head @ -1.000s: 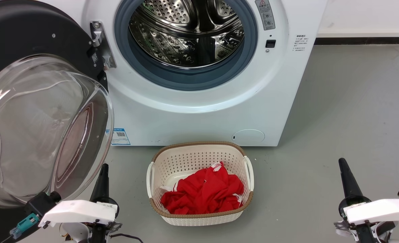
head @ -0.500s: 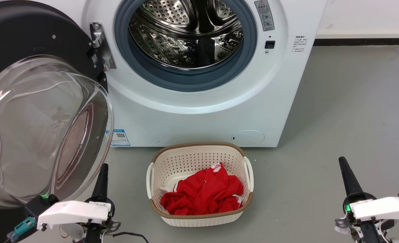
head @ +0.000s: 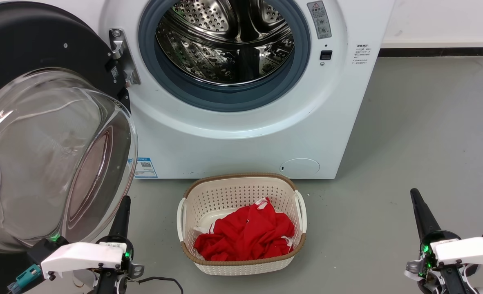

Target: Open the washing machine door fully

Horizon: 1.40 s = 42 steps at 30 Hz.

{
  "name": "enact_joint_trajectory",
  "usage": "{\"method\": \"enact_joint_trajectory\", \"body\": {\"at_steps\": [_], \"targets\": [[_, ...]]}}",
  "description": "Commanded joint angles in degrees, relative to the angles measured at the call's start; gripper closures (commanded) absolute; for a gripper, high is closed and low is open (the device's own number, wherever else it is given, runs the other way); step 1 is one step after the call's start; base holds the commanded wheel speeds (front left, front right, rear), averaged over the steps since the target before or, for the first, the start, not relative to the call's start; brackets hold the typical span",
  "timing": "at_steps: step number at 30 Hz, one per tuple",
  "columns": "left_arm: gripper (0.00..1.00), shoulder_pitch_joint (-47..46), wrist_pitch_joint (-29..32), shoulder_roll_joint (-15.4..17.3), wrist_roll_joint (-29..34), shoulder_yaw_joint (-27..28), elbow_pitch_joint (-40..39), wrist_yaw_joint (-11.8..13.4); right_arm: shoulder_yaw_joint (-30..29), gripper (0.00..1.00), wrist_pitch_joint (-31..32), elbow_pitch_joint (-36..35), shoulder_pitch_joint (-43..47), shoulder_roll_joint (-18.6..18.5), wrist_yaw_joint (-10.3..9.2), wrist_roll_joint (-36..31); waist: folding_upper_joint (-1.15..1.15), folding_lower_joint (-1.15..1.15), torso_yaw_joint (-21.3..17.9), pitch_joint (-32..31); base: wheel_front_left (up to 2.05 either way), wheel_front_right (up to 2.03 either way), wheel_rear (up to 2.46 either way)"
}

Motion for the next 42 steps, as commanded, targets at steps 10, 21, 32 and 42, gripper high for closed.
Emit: {"method": "enact_joint_trajectory", "body": {"at_steps": [10,21,32,42], "targets": [[1.0,-0.7,1.5,0.0,-5.9,0.7,0.0,-0.7,-0.5,1.0,1.2,0.6,-1.7,-0.3,-0.01,5.9,-0.01,0.0,-0.1,-0.2,0.0,0.0,0.0],[1.0,-0.7,2.7,0.0,-10.9,1.2,0.1,-1.1,-0.9,1.0,2.3,1.2,-2.2,-0.2,-0.01,10.7,-0.01,0.0,-0.1,-0.4,0.0,0.0,0.0],[1.0,-0.7,4.1,-0.1,-16.3,1.7,0.3,-1.4,-1.3,1.0,3.6,2.0,-2.5,0.0,-0.02,16.1,-0.01,0.0,-0.2,-0.6,0.0,0.0,0.0],[1.0,-0.7,4.4,-0.1,-17.3,1.8,0.3,-1.6,-1.5,1.0,3.9,2.1,-2.7,0.1,-0.02,16.9,-0.01,0.0,-0.2,-0.7,0.0,0.0,0.0]]}}
